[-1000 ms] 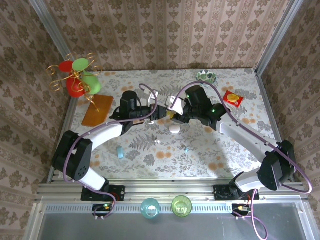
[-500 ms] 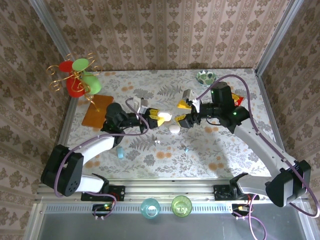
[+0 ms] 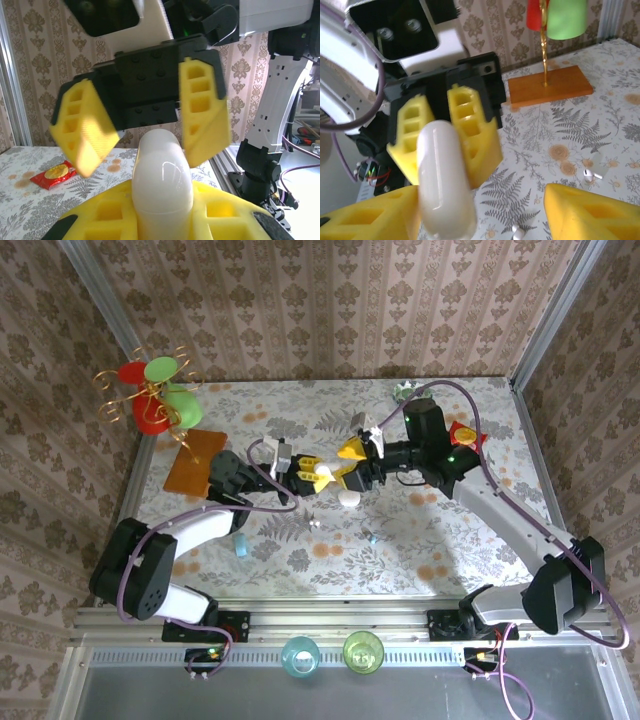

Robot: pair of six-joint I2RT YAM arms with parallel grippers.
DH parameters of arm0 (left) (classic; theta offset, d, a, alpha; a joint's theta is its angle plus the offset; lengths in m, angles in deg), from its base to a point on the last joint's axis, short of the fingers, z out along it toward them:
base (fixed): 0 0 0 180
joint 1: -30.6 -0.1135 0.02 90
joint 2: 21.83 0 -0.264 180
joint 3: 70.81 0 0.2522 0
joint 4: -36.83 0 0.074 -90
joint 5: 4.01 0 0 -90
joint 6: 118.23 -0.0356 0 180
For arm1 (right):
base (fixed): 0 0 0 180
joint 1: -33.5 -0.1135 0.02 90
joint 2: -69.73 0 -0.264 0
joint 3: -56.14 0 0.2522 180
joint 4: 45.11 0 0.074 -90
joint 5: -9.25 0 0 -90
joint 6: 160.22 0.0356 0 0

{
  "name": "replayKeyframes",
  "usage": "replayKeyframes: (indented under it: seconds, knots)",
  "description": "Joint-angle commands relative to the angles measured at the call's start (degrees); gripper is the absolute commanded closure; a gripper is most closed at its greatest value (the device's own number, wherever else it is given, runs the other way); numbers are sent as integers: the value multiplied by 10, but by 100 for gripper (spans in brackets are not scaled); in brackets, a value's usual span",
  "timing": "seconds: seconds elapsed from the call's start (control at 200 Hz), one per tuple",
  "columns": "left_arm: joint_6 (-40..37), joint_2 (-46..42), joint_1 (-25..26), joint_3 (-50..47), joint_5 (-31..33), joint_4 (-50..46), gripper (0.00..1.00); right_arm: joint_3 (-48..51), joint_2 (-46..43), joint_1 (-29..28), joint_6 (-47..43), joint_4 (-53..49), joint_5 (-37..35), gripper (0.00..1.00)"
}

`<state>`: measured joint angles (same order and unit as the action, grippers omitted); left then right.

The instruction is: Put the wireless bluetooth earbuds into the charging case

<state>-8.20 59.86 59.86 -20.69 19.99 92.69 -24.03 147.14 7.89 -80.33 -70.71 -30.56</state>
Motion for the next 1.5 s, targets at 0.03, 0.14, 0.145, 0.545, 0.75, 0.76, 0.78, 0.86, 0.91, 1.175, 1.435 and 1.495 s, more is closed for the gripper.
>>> replayKeyframes:
  seconds: [0.03,0.14,0.145,0.545,0.75,0.76,0.78,0.86,0.91,1.175,1.435,1.495]
  knots:
    - [-19,-8,6,0,-19,34,100,-32,17,0,56,27,-38,35]
    - [-40,-7,10,-2,-23,35,100,-34,20,8,79,43,-54,35]
    - [-41,-7,10,-3,-23,34,100,-34,20,9,82,45,-54,35]
    - [-93,-18,10,-23,76,34,100,-44,37,20,177,72,-30,32]
    - [-152,-39,5,-51,99,24,100,24,-23,21,258,160,-54,30]
    - [-157,-40,5,-52,100,22,100,30,-25,21,265,167,-57,30]
    - [-164,-43,4,-55,102,19,100,39,-31,21,276,179,-60,30]
    - [-182,-50,1,-62,111,3,100,71,-60,22,305,207,-82,29]
    - [-187,-51,-2,-63,106,-2,100,92,-82,22,315,214,-115,29]
    - [-195,-59,-27,-88,115,8,100,174,-126,23,382,156,-350,29]
    - [-220,-126,-77,-136,193,-37,100,130,14,-6,372,108,-357,27]
    - [-239,-151,-83,-141,202,-74,100,93,73,-24,357,82,-353,27]
